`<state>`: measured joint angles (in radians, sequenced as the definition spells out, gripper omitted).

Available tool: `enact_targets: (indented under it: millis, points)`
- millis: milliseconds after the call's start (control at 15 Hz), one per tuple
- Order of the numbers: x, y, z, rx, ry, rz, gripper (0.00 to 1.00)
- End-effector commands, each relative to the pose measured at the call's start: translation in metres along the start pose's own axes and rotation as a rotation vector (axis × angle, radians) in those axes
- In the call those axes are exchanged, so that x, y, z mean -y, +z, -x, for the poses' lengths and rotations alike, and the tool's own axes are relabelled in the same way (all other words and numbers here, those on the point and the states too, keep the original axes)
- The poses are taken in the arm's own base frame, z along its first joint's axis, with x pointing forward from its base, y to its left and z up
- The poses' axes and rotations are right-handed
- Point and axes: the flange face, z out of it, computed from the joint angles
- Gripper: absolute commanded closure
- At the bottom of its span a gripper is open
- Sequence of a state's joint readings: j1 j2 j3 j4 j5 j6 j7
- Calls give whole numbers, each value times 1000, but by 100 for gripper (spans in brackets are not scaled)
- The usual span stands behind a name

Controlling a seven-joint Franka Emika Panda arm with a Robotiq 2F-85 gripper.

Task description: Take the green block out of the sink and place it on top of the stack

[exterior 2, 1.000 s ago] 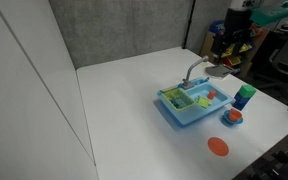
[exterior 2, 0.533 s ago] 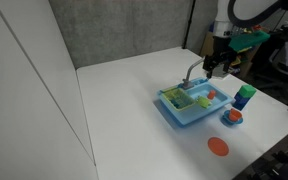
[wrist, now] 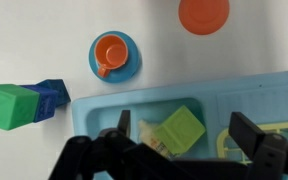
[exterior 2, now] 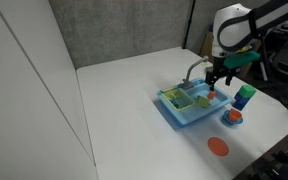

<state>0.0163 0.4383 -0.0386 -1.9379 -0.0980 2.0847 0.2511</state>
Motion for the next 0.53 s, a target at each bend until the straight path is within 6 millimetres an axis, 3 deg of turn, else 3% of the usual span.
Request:
enact_targets:
  millis: [0, 333, 467]
  points:
    - [-11, 19, -17, 40, 32, -17, 0]
    - [-17, 29, -24, 60, 54, -26, 0]
    - [-12, 18, -18, 62, 51, -46, 0]
